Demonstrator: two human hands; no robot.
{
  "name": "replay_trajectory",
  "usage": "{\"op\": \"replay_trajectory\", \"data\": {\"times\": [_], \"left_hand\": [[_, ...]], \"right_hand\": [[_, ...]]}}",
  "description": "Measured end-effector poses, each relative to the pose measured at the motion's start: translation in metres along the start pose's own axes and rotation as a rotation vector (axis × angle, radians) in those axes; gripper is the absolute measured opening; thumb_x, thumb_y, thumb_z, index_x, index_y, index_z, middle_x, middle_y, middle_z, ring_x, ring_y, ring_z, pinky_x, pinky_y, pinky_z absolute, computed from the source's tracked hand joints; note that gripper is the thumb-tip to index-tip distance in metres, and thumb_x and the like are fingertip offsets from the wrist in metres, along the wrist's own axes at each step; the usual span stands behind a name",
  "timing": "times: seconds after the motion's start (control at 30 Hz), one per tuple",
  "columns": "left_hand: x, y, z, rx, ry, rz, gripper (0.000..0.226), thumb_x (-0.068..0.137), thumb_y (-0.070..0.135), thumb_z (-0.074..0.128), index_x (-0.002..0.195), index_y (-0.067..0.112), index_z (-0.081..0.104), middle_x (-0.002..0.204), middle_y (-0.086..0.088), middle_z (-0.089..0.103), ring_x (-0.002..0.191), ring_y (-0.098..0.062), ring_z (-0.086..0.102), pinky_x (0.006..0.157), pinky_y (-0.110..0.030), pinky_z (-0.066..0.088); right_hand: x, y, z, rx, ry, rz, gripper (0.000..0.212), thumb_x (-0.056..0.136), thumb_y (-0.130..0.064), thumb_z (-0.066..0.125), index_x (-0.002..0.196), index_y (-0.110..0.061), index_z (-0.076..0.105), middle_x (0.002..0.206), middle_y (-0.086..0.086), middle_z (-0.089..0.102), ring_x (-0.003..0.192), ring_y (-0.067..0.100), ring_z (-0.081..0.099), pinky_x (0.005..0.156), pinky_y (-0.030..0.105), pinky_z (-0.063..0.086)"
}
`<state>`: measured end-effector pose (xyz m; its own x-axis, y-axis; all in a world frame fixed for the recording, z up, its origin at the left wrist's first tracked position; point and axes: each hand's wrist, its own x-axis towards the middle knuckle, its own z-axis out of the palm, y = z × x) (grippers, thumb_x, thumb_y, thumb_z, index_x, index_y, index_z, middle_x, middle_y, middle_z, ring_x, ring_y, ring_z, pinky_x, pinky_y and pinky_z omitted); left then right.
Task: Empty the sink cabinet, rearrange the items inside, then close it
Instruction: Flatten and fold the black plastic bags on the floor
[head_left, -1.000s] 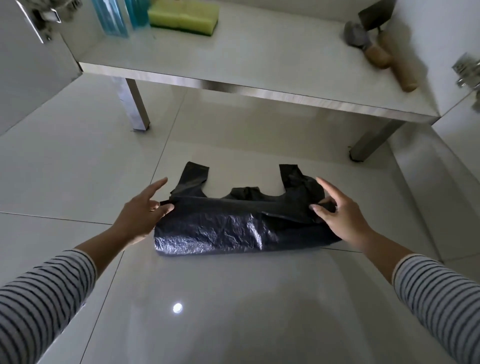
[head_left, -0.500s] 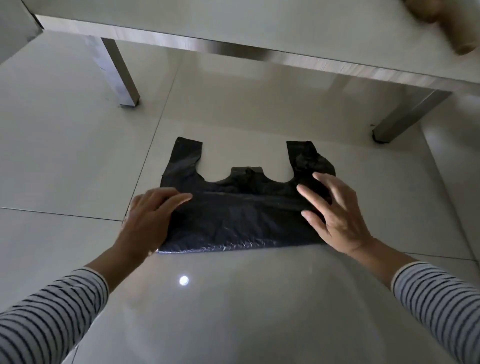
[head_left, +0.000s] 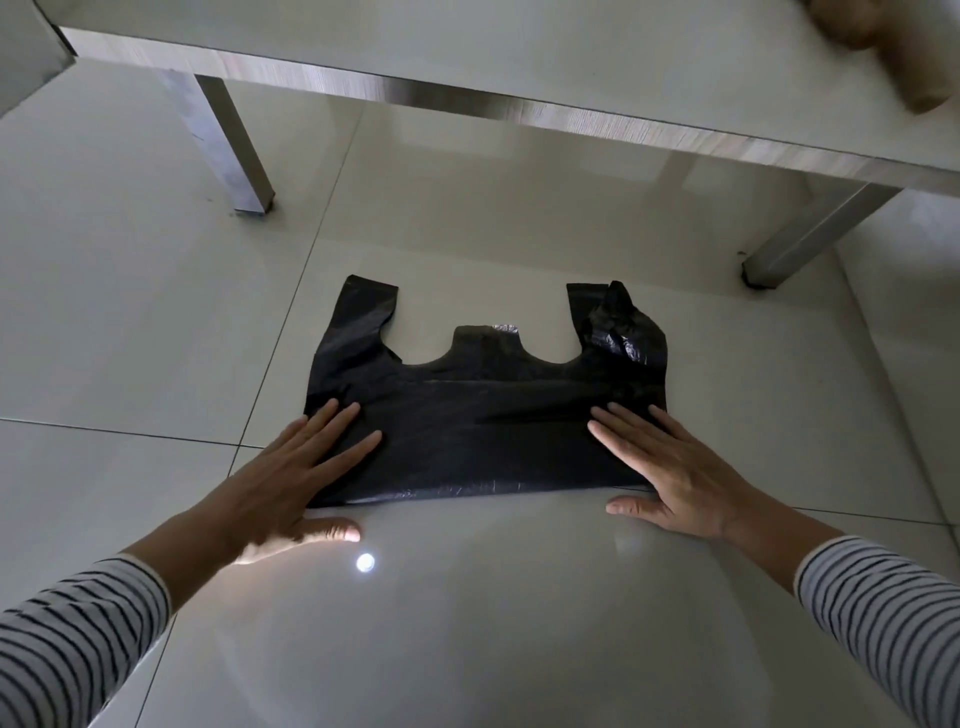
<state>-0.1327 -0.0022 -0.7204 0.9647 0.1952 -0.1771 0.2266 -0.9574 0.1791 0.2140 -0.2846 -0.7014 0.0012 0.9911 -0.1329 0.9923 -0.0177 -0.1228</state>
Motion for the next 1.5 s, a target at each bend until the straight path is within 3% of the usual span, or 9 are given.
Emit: {"op": "replay_trajectory", "data": {"times": [0.3, 0.4, 0.5, 0.63, 0.73, 0.83, 0.87, 1.23, 1.5], "left_hand": [[0.006, -0.01, 0.001, -0.132, 0.115, 0.035, 0.052, 0.098, 0.045, 0.025, 0.147, 0.039, 0.008, 0.147, -0.011, 0.029, 0.144, -0.017, 0.0, 0.113, -0.02, 0.003], [0.003, -0.006, -0.004, -0.256, 0.114, 0.008, 0.088, 0.088, 0.008, 0.058, 0.141, 0.054, 0.005, 0.146, -0.001, 0.029, 0.139, -0.03, 0.016, 0.113, -0.021, 0.01], [-0.005, 0.003, -0.02, -0.381, 0.138, -0.088, 0.096, 0.092, 0.001, 0.049, 0.123, 0.074, -0.006, 0.146, 0.011, 0.029, 0.14, -0.018, 0.022, 0.106, -0.029, 0.033], [-0.016, 0.011, -0.039, -0.453, 0.14, -0.25, 0.084, 0.094, 0.004, 0.043, 0.118, 0.078, 0.011, 0.098, 0.0, 0.072, 0.057, -0.004, 0.057, 0.061, -0.017, 0.044], [-0.021, 0.016, -0.053, -0.585, 0.152, -0.332, 0.055, 0.095, 0.01, 0.046, 0.124, 0.056, 0.04, 0.045, 0.018, 0.054, 0.042, -0.01, 0.027, 0.045, -0.014, 0.026], [-0.024, 0.015, -0.066, -0.707, 0.185, -0.319, 0.046, 0.094, 0.021, 0.051, 0.114, 0.061, 0.046, 0.102, 0.016, 0.049, 0.05, 0.004, 0.041, 0.056, -0.006, 0.031], [-0.022, 0.014, -0.07, -0.717, 0.182, -0.333, 0.047, 0.093, 0.024, 0.051, 0.109, 0.069, 0.046, 0.064, 0.035, 0.047, 0.062, 0.01, 0.049, 0.063, -0.005, 0.035], [0.025, 0.017, -0.043, -0.687, 0.323, -0.674, 0.047, 0.091, 0.025, 0.056, 0.136, 0.033, 0.043, 0.091, -0.001, 0.059, 0.089, -0.019, 0.054, 0.085, -0.026, 0.04], [0.003, 0.053, -0.014, -0.185, 0.306, -0.018, 0.073, 0.085, 0.07, 0.035, 0.144, 0.027, 0.03, 0.156, -0.001, 0.016, 0.144, -0.02, 0.01, 0.115, -0.043, 0.006]], "right_hand": [[0.01, 0.001, -0.006, 0.285, 0.184, 0.075, 0.057, 0.089, -0.042, 0.053, 0.142, -0.032, 0.033, 0.142, -0.012, 0.044, 0.136, 0.002, 0.032, 0.11, 0.02, 0.026], [0.005, -0.003, -0.01, 0.329, 0.248, 0.059, 0.051, 0.091, -0.025, 0.058, 0.139, -0.027, 0.041, 0.135, -0.007, 0.052, 0.124, 0.004, 0.049, 0.104, 0.018, 0.038], [-0.003, -0.005, -0.02, 0.374, 0.249, 0.121, 0.056, 0.09, -0.017, 0.06, 0.137, -0.039, 0.041, 0.077, -0.01, 0.067, 0.053, -0.006, 0.048, 0.063, 0.002, 0.042], [-0.005, -0.011, -0.04, 0.435, 0.199, 0.252, 0.062, 0.089, -0.006, 0.061, 0.137, -0.039, 0.039, 0.038, -0.015, 0.038, 0.037, 0.009, 0.019, 0.041, 0.008, 0.024], [-0.005, -0.013, -0.059, 0.589, 0.138, 0.3, 0.062, 0.088, -0.011, 0.062, 0.135, -0.045, 0.041, 0.082, -0.033, 0.065, 0.049, 0.027, 0.05, 0.058, 0.02, 0.045], [-0.001, -0.009, -0.077, 0.691, 0.121, 0.319, 0.063, 0.089, -0.012, 0.061, 0.131, -0.053, 0.039, 0.071, -0.012, 0.066, 0.053, 0.024, 0.056, 0.063, 0.034, 0.051], [0.002, -0.007, -0.082, 0.72, 0.123, 0.334, 0.063, 0.089, -0.011, 0.06, 0.129, -0.055, 0.038, 0.061, -0.001, 0.061, 0.048, 0.02, 0.051, 0.058, 0.031, 0.049], [0.046, 0.0, -0.03, 0.414, 0.456, 0.561, 0.049, 0.087, -0.016, 0.063, 0.134, -0.023, 0.05, 0.079, 0.006, 0.06, 0.065, 0.022, 0.052, 0.066, 0.031, 0.051], [0.024, -0.038, -0.007, -0.004, 0.442, 0.115, 0.055, 0.093, -0.054, 0.039, 0.141, -0.027, 0.037, 0.149, 0.013, 0.035, 0.138, 0.03, 0.031, 0.105, 0.052, 0.028]]}}
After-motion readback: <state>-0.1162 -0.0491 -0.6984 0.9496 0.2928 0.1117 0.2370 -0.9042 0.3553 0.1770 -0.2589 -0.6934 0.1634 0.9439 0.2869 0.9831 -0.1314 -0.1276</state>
